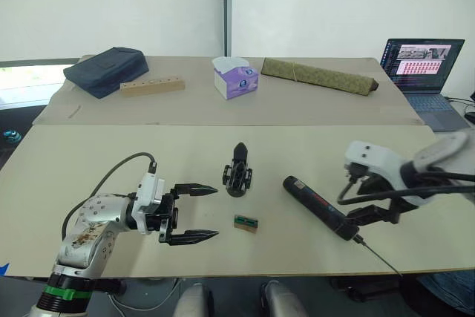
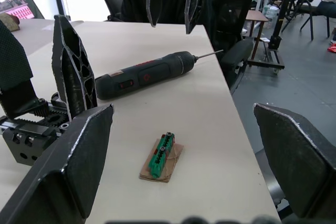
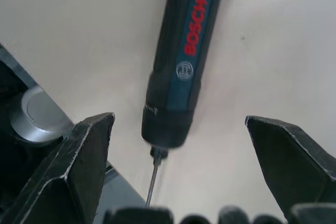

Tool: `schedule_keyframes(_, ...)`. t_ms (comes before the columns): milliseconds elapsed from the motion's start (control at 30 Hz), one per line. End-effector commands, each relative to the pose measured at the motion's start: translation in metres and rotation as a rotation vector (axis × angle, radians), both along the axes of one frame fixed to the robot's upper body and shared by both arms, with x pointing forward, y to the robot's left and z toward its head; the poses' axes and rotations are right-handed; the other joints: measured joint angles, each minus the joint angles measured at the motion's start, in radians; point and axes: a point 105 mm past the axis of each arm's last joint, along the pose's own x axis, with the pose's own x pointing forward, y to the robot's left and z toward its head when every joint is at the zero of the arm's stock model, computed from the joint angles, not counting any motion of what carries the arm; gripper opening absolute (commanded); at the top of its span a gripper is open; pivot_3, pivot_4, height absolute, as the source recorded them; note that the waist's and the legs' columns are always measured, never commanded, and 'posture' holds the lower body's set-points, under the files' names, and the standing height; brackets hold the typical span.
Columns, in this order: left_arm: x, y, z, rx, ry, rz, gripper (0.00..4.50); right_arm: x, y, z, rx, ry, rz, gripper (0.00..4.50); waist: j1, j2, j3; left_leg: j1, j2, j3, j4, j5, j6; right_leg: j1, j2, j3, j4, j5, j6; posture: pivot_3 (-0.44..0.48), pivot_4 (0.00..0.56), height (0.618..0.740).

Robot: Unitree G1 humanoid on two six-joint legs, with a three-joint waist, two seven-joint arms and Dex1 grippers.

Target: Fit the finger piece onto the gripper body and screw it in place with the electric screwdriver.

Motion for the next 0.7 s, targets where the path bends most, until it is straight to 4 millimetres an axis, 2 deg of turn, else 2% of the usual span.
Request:
schedule_keyframes(33, -0.001, -0.008, 0.007, 0.000, -0.033, -0.031, 4.50, 0.010, -0.009, -0.011, -0.070, 0.008, -0.018, 4.43, 0.004, 0.000, 0.000, 0.000, 0.000, 0.000, 0.000, 0.000, 0.000, 0.000, 0.000, 0.000, 0.000, 0.000, 0.000, 0.000, 0.150, 0.740)
schedule_keyframes(233, 0.002, -0.013, 0.010, 0.006, -0.047, -0.039, 4.50, 0.009, -0.003, -0.032, -0.095, 0.094, 0.009, 4.43, 0.004, 0.000, 0.000, -0.004, -0.001, 0.000, 0.001, 0.000, 0.000, -0.002, 0.000, 0.000, 0.001, 0.001, 0.002, 0.000, 0.150, 0.740)
schedule_keyframes(367, 0.001, -0.013, 0.012, 0.009, -0.048, -0.044, 4.50, 0.013, 0.004, -0.038, -0.088, 0.098, 0.006, 4.43, 0.001, 0.000, 0.000, -0.004, 0.000, -0.001, 0.001, 0.000, 0.000, -0.003, 0.001, -0.001, 0.002, 0.001, 0.002, 0.000, 0.150, 0.740)
schedule_keyframes(567, -0.005, -0.013, 0.010, 0.011, -0.034, -0.040, 4.50, 0.002, 0.009, -0.052, -0.103, 0.152, 0.035, 4.43, 0.001, 0.000, 0.000, -0.003, 0.000, -0.001, 0.003, 0.000, 0.000, -0.003, 0.001, -0.001, 0.005, 0.001, 0.002, 0.000, 0.150, 0.740)
schedule_keyframes(600, -0.005, -0.013, 0.010, 0.011, -0.032, -0.037, 4.50, 0.003, 0.008, -0.055, -0.108, 0.150, 0.030, 3.92, 0.002, 0.000, 0.000, -0.003, 0.000, -0.001, 0.003, 0.000, 0.000, -0.004, 0.001, -0.001, 0.006, 0.001, 0.002, 0.000, 0.150, 0.740)
schedule_keyframes(667, -0.007, -0.013, 0.009, 0.013, -0.032, -0.036, 4.50, 0.006, 0.006, -0.058, -0.116, 0.143, 0.025, 3.37, 0.004, 0.000, 0.000, -0.003, 0.000, -0.001, 0.003, 0.000, 0.000, -0.004, 0.001, -0.001, 0.007, 0.001, 0.001, 0.000, 0.150, 0.740)
schedule_keyframes(700, -0.008, -0.013, 0.009, 0.013, -0.028, -0.035, 4.50, 0.005, 0.004, -0.058, -0.120, 0.148, 0.025, 2.97, 0.004, 0.000, 0.000, -0.004, -0.001, -0.001, 0.004, 0.000, 0.000, -0.004, 0.001, -0.001, 0.009, 0.000, 0.001, 0.000, 0.150, 0.740)
